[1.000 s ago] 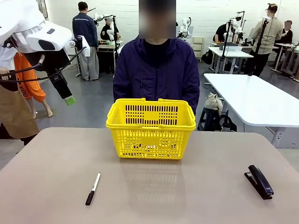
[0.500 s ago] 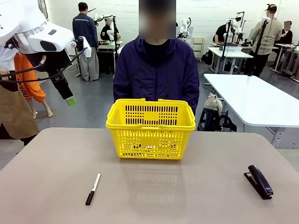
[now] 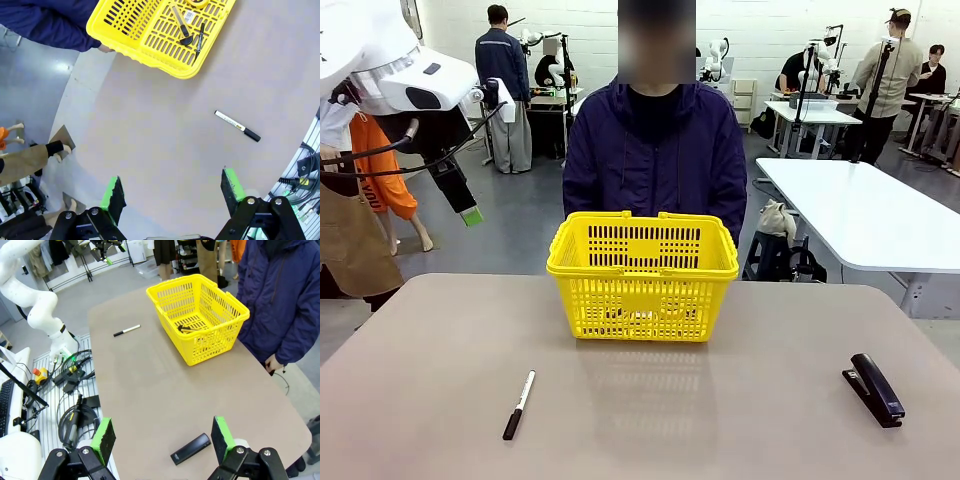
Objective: Place the items the person wants into the basket.
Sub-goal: Pick up the item the person points to and place it in the Market Basket.
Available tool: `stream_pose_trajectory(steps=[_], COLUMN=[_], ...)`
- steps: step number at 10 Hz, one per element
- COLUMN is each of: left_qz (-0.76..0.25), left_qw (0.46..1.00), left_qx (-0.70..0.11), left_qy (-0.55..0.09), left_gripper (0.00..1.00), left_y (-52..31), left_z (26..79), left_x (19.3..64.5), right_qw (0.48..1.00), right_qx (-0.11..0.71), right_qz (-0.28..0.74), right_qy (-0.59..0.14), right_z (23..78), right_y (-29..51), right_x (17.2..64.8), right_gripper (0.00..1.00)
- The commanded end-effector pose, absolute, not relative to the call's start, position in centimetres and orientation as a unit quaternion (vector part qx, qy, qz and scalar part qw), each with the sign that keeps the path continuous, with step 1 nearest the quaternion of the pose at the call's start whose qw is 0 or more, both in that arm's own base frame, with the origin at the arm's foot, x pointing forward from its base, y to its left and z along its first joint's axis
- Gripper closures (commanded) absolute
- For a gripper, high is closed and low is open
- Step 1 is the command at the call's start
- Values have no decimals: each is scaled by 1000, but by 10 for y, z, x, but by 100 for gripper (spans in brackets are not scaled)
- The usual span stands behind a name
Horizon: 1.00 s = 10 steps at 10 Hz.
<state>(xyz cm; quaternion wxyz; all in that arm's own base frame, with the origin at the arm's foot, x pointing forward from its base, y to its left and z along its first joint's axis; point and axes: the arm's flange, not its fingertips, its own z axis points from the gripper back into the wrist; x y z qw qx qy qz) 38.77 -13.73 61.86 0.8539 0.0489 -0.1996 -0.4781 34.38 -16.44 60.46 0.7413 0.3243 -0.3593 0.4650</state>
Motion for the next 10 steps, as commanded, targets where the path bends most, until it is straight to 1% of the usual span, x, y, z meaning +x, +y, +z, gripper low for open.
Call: stream_pose_trajectory(steps=[1, 2, 3, 5, 6, 8, 10], left_qz=[-470, -486, -500, -528, -531, -499, -482], left_qw=[855, 841, 824, 785, 766, 750, 715], left_qx=[-28, -87, -122, -161, -207, -267, -334], left_qy=[-217, -221, -235, -280, -299, -343, -381], left_gripper=[0, 0, 0, 0, 0, 0, 0], left_y=[-102, -72, -45, 6, 39, 92, 138], left_z=[638, 652, 657, 654, 657, 654, 648], left_x=[381, 372, 362, 344, 342, 324, 317], right_qw=[736, 736, 736, 736, 736, 736, 736], right_qx=[328, 328, 328, 328, 328, 328, 328], right_qz=[470, 470, 470, 470, 470, 470, 470], right_qy=[-362, -362, -362, -362, -362, -362, -362], right_z=[605, 605, 605, 605, 605, 605, 605], right_y=[-166, -166, -166, -166, -166, -166, -166], right_x=[344, 344, 344, 344, 344, 344, 344], right_gripper=[0, 0, 0, 0, 0, 0, 0])
